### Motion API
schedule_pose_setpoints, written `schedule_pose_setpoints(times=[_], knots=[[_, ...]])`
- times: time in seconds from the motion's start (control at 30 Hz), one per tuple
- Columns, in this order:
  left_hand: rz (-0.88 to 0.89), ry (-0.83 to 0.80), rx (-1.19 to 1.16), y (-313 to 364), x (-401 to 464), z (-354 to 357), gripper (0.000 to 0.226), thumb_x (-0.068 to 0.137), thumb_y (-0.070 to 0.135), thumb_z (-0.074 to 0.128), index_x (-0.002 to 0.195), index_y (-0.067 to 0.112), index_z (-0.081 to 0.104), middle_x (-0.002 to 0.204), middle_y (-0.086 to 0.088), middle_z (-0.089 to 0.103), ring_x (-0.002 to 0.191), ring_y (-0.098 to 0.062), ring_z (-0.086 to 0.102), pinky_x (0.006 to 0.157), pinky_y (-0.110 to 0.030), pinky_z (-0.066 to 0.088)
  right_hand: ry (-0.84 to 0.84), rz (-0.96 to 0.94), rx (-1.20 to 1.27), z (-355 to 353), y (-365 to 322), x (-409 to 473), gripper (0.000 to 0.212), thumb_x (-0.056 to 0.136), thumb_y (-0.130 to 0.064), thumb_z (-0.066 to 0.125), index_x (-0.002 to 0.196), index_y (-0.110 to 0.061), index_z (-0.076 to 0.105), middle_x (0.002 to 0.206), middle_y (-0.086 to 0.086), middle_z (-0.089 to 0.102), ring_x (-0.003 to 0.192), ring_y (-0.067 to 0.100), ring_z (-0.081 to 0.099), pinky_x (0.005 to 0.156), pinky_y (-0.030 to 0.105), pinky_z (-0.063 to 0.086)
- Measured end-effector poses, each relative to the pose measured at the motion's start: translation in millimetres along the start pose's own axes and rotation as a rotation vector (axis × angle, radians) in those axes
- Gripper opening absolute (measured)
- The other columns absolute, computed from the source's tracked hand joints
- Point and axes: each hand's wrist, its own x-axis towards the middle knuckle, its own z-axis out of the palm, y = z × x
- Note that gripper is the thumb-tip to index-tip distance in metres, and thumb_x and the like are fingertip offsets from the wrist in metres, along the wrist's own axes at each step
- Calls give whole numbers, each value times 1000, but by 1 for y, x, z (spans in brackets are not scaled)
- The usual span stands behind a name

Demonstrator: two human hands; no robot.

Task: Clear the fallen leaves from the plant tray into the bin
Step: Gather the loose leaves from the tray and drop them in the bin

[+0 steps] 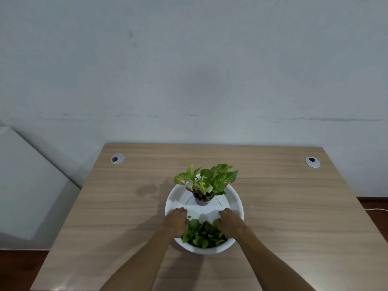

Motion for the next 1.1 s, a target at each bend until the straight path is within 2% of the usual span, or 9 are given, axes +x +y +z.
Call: schedule_pose_setpoints(times=[0.17,0.27,0.37,0.43,0.5,0.6,0.7,0.87,1.1], knots=[[60,50,13,2,-15,9,25,94,12,42,110,2,59,121,-15,57,112,-29,54,92,-39,45,-1,42,18,9,-11,-17,36,101,-23,35,97,0,62,109,19,64,98,31,63,72,32,43],[104,44,51,2,-26,18,27,92,11,43,113,3,58,123,-14,54,112,-29,53,92,-41,46,7,42,15,18,-20,-27,37,98,-18,33,64,-9,40,80,12,55,78,25,52,59,29,34],[164,24,79,0,-33,24,35,94,13,41,127,5,51,131,-14,50,118,-30,48,98,-43,43,18,46,81,21,-29,-34,37,94,-15,38,57,-12,34,67,5,49,72,25,51,61,31,36],[186,37,77,-3,-34,25,45,94,13,40,138,8,43,136,-13,49,123,-29,45,101,-43,40,41,20,132,18,-34,-35,30,93,-16,40,68,-6,53,82,12,65,78,29,60,63,33,45],[192,94,78,-6,-33,22,52,92,12,41,144,11,37,142,-11,45,130,-28,41,105,-41,38,90,-35,158,16,-40,-34,30,94,-18,41,100,-6,68,109,13,69,99,30,64,78,37,52],[165,137,101,-9,-23,20,60,92,10,43,150,10,26,157,-11,28,144,-27,27,116,-39,27,124,-85,169,14,-48,-29,41,96,-18,41,132,-12,60,135,8,60,124,26,55,99,38,48],[78,89,167,-9,-14,22,66,93,13,46,152,8,16,161,-15,15,149,-32,16,122,-40,17,74,-86,131,15,-50,-23,43,96,-18,38,134,-12,57,137,9,56,127,29,52,101,42,48],[52,62,216,-3,-14,25,53,90,19,51,139,4,38,140,-16,39,131,-34,38,113,-40,30,42,-62,67,26,-40,-22,44,99,-18,37,140,-10,50,154,13,39,141,30,37,113,40,38],[177,-35,141,-9,-25,18,35,89,2,42,121,1,57,124,-17,51,115,-34,50,94,-45,44,75,-82,104,37,-30,-32,42,99,-18,38,139,-10,51,147,12,48,136,27,43,113,36,35]])
